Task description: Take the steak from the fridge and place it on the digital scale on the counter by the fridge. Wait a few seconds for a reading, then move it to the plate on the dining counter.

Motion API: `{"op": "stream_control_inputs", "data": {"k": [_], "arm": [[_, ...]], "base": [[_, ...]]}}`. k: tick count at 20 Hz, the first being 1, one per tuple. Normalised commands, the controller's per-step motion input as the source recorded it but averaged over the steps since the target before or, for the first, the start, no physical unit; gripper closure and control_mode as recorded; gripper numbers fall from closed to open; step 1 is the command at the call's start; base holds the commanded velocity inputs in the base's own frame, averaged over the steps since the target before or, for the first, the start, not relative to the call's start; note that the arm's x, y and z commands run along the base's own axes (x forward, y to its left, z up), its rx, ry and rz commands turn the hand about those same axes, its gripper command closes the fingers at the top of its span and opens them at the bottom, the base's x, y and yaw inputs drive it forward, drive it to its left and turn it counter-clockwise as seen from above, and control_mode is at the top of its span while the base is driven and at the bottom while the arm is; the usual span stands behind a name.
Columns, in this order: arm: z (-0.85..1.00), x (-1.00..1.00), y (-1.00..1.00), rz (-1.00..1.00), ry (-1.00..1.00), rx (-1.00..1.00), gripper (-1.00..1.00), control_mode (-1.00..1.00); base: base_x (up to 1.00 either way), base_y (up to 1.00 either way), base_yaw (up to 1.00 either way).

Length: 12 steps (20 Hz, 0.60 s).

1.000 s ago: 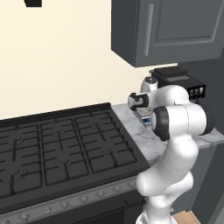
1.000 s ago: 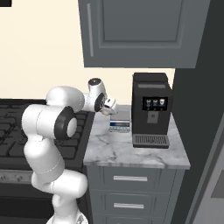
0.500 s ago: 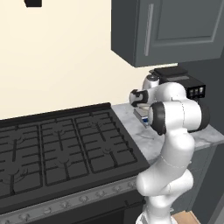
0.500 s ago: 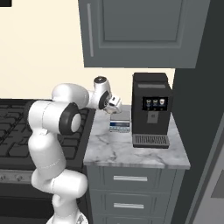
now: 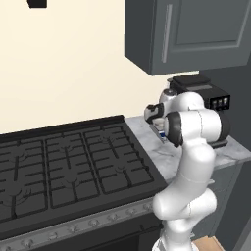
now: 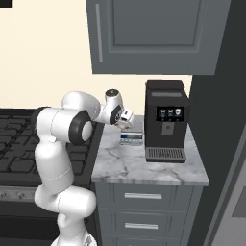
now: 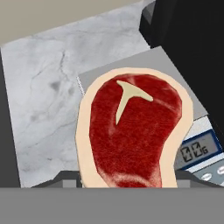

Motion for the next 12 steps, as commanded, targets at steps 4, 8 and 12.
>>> {"op": "stream_control_inputs", "data": {"k": [4, 8, 12], "arm": [[-0.19, 0.13, 0.0, 0.0, 0.0, 0.0, 1.0, -1.0], [0.0, 0.19, 0.0, 0.0, 0.0, 0.0, 1.0, -1.0], [-0.01, 0.31, -0.03, 0.0, 0.0, 0.0, 1.0, -1.0]], "base": [[0.0, 0.0, 0.0], [0.0, 0.0, 0.0], [0.0, 0.0, 0.0]]}}
